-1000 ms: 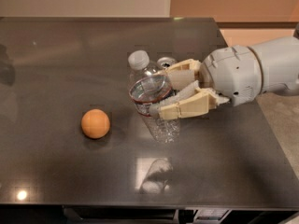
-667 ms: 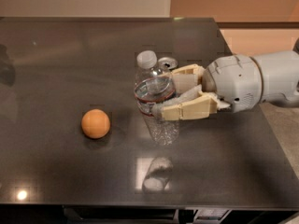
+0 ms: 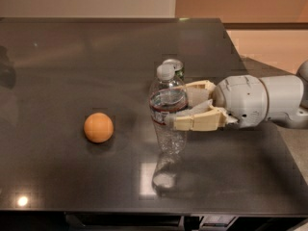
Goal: Place water bottle upright
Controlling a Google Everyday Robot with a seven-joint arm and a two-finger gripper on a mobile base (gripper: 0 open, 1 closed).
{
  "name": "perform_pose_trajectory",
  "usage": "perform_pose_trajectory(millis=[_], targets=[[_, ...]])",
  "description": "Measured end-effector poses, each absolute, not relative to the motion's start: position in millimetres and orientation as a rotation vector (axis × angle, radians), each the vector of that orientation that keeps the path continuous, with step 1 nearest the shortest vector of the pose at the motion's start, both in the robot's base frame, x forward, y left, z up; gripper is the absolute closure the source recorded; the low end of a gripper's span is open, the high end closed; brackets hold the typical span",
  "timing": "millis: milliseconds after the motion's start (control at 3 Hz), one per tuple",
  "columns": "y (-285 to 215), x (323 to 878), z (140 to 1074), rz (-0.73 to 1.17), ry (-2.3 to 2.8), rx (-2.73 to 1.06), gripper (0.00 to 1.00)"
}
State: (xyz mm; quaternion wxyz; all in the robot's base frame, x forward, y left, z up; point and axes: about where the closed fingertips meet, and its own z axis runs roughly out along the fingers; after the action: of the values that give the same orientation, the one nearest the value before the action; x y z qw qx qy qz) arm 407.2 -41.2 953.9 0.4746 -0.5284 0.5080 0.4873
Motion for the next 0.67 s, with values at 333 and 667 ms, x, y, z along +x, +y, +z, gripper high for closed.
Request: perform_pose_trajectory(millis=[333,667], targets=[[-45.6,409.8,940.3,1.212,1.212,-1.272,1.00],[-48.8,411.6,929.9,1.240,1.183,-1.257,1.00]])
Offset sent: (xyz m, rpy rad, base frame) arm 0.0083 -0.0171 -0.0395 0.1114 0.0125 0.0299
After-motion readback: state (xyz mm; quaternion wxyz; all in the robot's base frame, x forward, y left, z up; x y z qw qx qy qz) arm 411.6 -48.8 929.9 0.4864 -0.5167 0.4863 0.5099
